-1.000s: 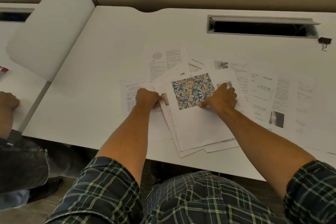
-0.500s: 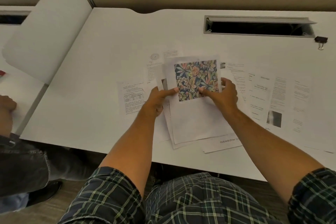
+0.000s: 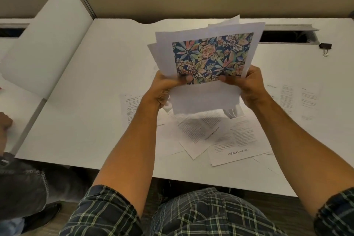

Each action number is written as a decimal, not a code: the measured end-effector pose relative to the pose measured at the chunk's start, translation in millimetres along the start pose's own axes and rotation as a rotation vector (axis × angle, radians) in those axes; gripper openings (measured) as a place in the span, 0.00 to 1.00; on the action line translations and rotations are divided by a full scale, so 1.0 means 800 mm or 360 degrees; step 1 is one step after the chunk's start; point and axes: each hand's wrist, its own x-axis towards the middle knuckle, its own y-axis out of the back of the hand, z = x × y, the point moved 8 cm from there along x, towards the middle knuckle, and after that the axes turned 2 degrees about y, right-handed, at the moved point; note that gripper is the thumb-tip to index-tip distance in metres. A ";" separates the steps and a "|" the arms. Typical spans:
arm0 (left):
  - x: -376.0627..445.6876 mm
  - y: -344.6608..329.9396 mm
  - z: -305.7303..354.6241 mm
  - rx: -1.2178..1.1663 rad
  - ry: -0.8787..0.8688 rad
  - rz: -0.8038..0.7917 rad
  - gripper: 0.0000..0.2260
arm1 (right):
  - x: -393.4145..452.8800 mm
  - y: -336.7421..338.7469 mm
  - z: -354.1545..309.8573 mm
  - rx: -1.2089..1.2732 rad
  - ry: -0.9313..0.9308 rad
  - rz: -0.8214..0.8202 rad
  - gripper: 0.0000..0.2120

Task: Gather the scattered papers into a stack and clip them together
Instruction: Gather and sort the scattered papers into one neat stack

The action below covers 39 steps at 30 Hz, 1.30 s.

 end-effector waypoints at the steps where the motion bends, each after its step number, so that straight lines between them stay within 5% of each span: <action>1: -0.001 -0.003 -0.004 0.0044 0.0015 -0.0014 0.26 | -0.002 0.003 0.000 0.0018 0.0022 -0.0024 0.21; 6: -0.012 -0.012 -0.059 0.0211 0.0224 0.0040 0.16 | -0.015 0.018 0.047 -0.0063 -0.0166 -0.0009 0.23; 12: -0.009 0.012 -0.060 0.0175 0.0244 0.0369 0.16 | -0.008 0.009 0.044 -0.0219 -0.0256 0.0139 0.07; 15: -0.022 0.038 -0.071 0.0088 0.0334 0.0579 0.17 | -0.013 0.014 0.073 -0.0275 -0.0510 0.0304 0.20; 18: -0.048 0.063 -0.096 0.0063 0.0502 0.0794 0.24 | -0.039 0.023 0.113 -0.0947 -0.0667 0.0295 0.18; 21: -0.073 0.079 -0.125 0.0070 0.0677 0.0978 0.26 | -0.060 0.009 0.137 -0.1867 -0.0691 0.0029 0.29; 25: -0.079 0.087 -0.138 0.0109 0.0753 0.1025 0.23 | -0.061 -0.022 0.145 -0.2360 -0.0632 -0.0066 0.27; 33: -0.077 0.091 -0.151 0.0016 0.0716 0.1022 0.23 | -0.059 -0.029 0.151 -0.2206 -0.0630 -0.0080 0.24; 39: -0.073 0.097 -0.161 -0.0074 0.0717 0.1011 0.22 | -0.057 -0.031 0.157 -0.1949 -0.0599 -0.0150 0.12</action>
